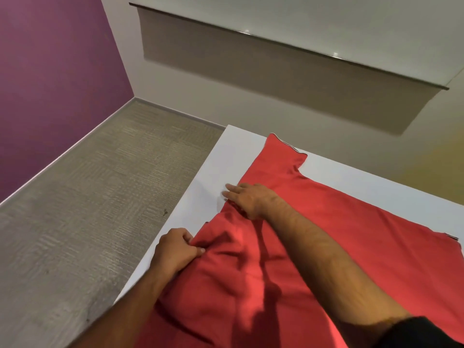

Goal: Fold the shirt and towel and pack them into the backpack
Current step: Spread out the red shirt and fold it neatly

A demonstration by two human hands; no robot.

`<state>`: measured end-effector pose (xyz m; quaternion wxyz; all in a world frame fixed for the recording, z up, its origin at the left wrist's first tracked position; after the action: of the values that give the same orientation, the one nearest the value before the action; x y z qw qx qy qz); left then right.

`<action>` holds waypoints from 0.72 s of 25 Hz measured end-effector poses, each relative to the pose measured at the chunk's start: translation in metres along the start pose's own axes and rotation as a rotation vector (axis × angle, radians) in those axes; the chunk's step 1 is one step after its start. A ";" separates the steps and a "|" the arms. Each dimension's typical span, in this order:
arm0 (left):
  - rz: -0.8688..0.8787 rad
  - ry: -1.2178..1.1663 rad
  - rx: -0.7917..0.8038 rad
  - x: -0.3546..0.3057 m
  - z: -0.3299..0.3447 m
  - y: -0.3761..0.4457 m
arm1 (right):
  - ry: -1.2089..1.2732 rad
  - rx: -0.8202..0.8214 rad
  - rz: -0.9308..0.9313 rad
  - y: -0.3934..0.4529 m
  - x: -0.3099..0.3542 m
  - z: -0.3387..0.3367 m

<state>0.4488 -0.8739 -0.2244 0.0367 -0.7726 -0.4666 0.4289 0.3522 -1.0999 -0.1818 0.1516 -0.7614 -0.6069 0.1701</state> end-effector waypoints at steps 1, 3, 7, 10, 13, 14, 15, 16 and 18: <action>0.004 0.004 0.006 0.002 0.000 0.002 | -0.015 0.024 0.000 0.004 0.002 0.002; 0.009 -0.012 0.010 0.002 -0.001 0.002 | -0.061 -0.017 0.004 0.007 0.005 0.005; 0.050 0.022 -0.007 -0.005 -0.007 -0.004 | -0.095 -0.155 -0.036 -0.002 -0.004 -0.001; 0.215 0.066 -0.094 -0.028 -0.017 -0.025 | -0.074 -0.352 -0.074 -0.036 -0.021 -0.016; 0.659 0.185 -0.253 -0.059 -0.010 -0.071 | -0.126 -0.451 -0.089 -0.106 -0.040 -0.021; 0.844 0.238 -0.263 -0.070 -0.003 -0.091 | -0.140 -0.494 -0.078 -0.136 -0.047 -0.018; 1.020 0.307 -0.242 -0.080 0.009 -0.112 | -0.140 -0.516 -0.054 -0.165 -0.051 -0.012; 1.147 0.384 -0.185 -0.087 0.024 -0.133 | -0.134 -0.512 -0.018 -0.195 -0.054 0.000; 1.222 0.570 -0.014 -0.086 0.066 -0.166 | -0.141 -0.367 0.040 -0.240 -0.049 0.036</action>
<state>0.2716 -0.8682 -0.1358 -0.0958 -0.9810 0.0794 0.1489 0.1165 -1.0949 -0.1049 -0.0362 -0.7745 -0.6214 0.1123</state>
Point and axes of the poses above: each hand's wrist, its own y-axis towards the middle knuckle, its own z-axis out of the palm, x = y × z, the point moved 1 cm from there along y, towards the middle knuckle, and after that the axes turned 1 degree about x, right-handed, at the moved point
